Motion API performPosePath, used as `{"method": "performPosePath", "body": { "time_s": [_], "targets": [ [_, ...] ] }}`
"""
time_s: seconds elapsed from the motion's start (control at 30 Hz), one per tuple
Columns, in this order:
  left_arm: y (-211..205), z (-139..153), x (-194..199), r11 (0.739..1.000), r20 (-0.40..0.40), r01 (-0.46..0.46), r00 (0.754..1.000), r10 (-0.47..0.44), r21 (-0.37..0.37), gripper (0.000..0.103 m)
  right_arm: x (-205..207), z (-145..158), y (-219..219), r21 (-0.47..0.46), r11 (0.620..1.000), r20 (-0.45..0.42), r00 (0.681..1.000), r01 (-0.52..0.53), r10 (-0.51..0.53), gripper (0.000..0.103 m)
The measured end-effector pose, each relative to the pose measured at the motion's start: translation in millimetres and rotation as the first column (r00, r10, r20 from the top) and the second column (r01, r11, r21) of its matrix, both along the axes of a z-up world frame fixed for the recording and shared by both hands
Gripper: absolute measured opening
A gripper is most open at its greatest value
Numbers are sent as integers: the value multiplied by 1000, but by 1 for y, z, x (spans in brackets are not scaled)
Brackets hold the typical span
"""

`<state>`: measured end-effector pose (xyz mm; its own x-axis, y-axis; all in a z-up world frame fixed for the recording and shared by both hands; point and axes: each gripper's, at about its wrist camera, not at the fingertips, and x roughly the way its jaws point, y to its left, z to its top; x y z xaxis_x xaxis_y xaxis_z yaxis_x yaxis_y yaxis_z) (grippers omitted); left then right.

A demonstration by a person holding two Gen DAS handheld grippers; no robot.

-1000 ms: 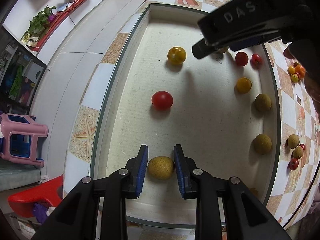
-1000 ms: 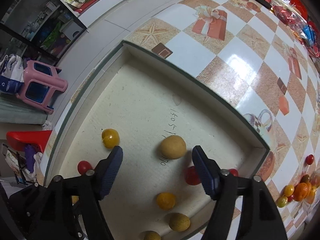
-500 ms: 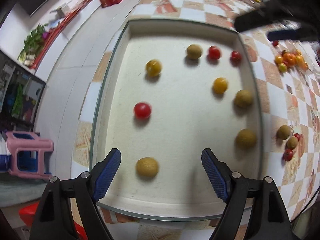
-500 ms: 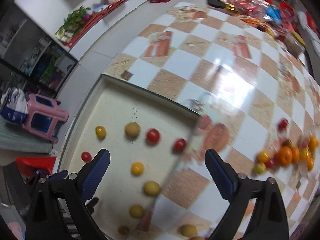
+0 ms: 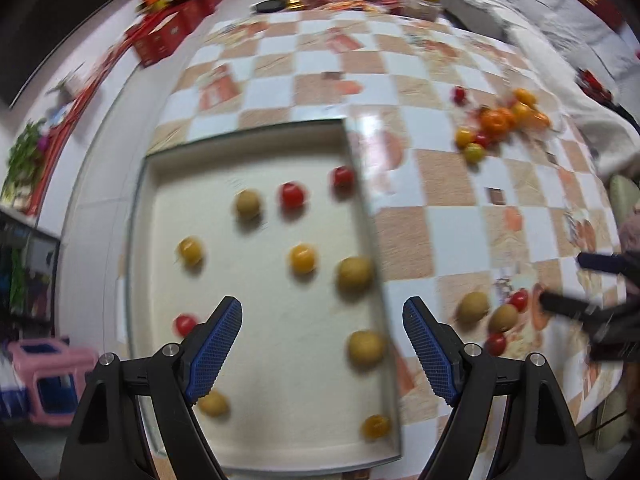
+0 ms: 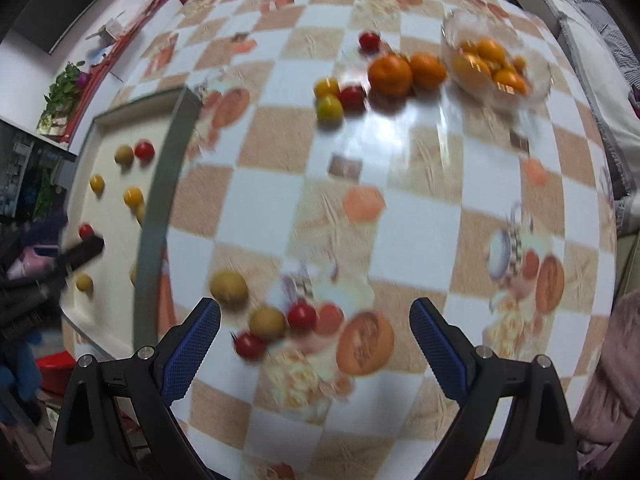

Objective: Organize fruits
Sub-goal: 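Move both tools back to the remaining fruits beside the tray, then grasp a greenish round fruit with the left tool while the right tool grasps a red cherry tomato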

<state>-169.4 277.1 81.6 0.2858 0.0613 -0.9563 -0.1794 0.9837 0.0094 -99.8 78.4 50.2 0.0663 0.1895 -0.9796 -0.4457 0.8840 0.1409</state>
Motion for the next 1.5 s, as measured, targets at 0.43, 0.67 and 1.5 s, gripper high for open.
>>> {"method": "performPosePath", "body": {
  "time_s": [0.43,0.67,1.5],
  "targets": [
    [-89,-29,5,931,-57,363,931,-361,28,73,-16,-35,-19,12,998,-25,998,-60,60,55],
    [-94,-41,13,929,-80,369,927,-367,6,73,-8,-37,-2,58,987,16,988,-151,150,44],
    [-117,-69,43,943,-120,330,935,-334,-46,45,7,-39,-23,115,988,-19,994,-103,106,21]
  ]
}}
